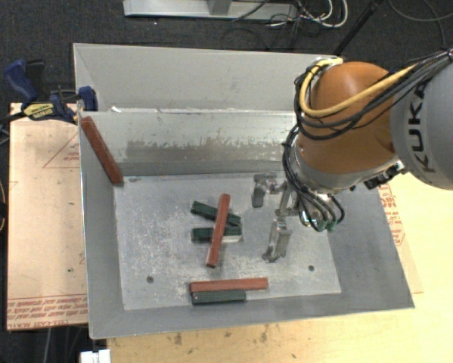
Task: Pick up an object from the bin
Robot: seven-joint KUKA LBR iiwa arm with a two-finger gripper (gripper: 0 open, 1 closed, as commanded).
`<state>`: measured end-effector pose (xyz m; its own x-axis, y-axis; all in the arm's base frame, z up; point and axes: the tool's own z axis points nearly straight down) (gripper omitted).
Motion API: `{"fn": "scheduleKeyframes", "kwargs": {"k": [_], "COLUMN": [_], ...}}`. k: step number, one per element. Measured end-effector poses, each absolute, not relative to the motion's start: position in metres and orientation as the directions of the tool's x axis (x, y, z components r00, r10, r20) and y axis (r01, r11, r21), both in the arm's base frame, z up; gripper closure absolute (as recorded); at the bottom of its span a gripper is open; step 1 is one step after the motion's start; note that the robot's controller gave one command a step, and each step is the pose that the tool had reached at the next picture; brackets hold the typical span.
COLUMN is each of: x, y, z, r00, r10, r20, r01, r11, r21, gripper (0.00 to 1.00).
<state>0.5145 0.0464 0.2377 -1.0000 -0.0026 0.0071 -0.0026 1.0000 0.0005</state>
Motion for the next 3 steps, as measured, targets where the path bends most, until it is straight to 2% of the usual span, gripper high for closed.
{"fn": "scheduleKeyframes", "kwargs": {"k": [1,2,3], "x": [0.516,0.522,0.547], "y": [0.046,0.055,0.061], "z": [0.241,0.213,0.156], "r00": [-1.000,-0.998,-0.996], "r10": [-0.001,-0.066,-0.085], "r20": [0.000,-0.008,-0.008], "r01": [-0.001,-0.066,-0.085], "r11": [1.000,0.998,0.996], "r21": [0.001,0.000,0.001], "gripper": [0.00,0.00,0.00]}}
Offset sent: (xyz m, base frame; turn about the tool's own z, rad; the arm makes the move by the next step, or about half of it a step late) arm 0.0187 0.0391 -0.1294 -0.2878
